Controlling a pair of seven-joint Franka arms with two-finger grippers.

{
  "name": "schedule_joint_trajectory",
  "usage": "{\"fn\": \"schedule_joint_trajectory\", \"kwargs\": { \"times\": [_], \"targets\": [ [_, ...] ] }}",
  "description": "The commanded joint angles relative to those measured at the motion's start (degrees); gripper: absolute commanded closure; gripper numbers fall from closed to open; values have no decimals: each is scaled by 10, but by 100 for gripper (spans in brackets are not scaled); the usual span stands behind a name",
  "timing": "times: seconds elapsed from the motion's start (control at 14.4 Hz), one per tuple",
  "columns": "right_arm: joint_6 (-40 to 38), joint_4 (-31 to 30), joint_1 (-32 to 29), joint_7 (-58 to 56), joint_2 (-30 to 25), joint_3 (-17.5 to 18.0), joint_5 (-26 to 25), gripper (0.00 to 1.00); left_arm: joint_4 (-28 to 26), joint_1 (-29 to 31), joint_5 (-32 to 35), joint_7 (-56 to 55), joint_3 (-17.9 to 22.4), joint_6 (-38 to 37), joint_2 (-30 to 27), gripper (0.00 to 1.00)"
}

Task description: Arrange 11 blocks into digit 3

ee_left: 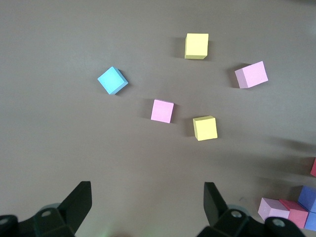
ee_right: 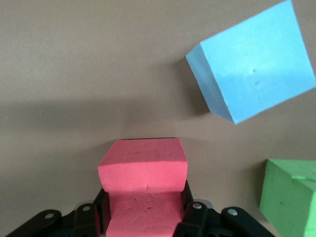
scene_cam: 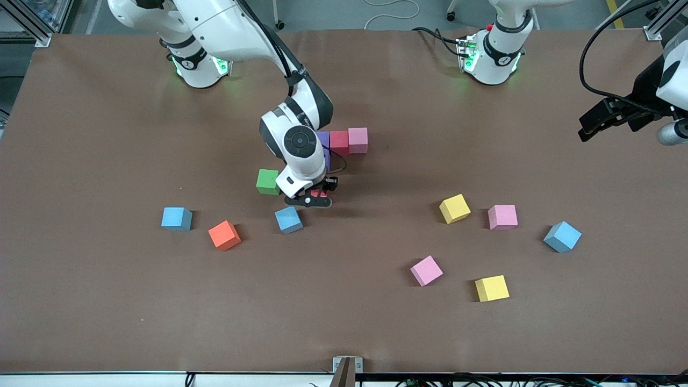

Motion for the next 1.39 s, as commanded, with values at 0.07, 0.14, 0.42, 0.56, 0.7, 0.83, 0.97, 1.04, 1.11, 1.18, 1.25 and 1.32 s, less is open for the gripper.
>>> {"fn": "schedule_joint_trajectory", "kwargs": {
  "times": [0.07, 0.14, 0.42, 0.56, 0.7, 0.83, 0.97, 1.04, 1.11, 1.18, 1.25, 1.32],
  "targets": [
    [15, -52, 15, -5, -47, 1, -8, 92, 1, 2, 11, 4, -2, -2, -1, 0],
    [24, -59, 16, -5, -51, 1, -8, 92, 1, 2, 12, 4, -2, -2, 0, 0],
    [75, -109, 17, -4, -69, 1, -8, 92, 1, 2, 12, 4, -2, -2, 0, 0],
    [75, -109, 23, -3, -68, 2, -9, 92, 1, 2, 12, 4, -2, -2, 0, 0],
    [75, -110, 23, -1, -68, 2, -8, 92, 1, 2, 12, 4, -2, -2, 0, 0],
    [76, -110, 23, -1, -67, 2, -8, 92, 2, 1, 12, 4, -2, -2, 0, 0],
    [76, -112, 23, -1, -67, 2, -7, 92, 2, 0, 12, 4, -3, -2, 0, 0],
    [76, -115, 23, -1, -67, 2, -7, 92, 1, 0, 12, 4, -3, -3, -2, 0],
    [76, -115, 23, -1, -67, 2, -6, 92, 1, 0, 12, 4, -4, -3, -2, 0],
    [76, -115, 24, -1, -67, 2, -6, 92, 1, -1, 11, 4, -5, -3, -2, 0],
    [76, -115, 27, -1, -67, 2, -6, 92, 1, -2, 12, 4, -6, -3, -1, 0],
    [76, -115, 27, -1, -66, 2, -6, 92, -1, -3, 11, 3, -6, -3, 0, 0]
  ]
}}
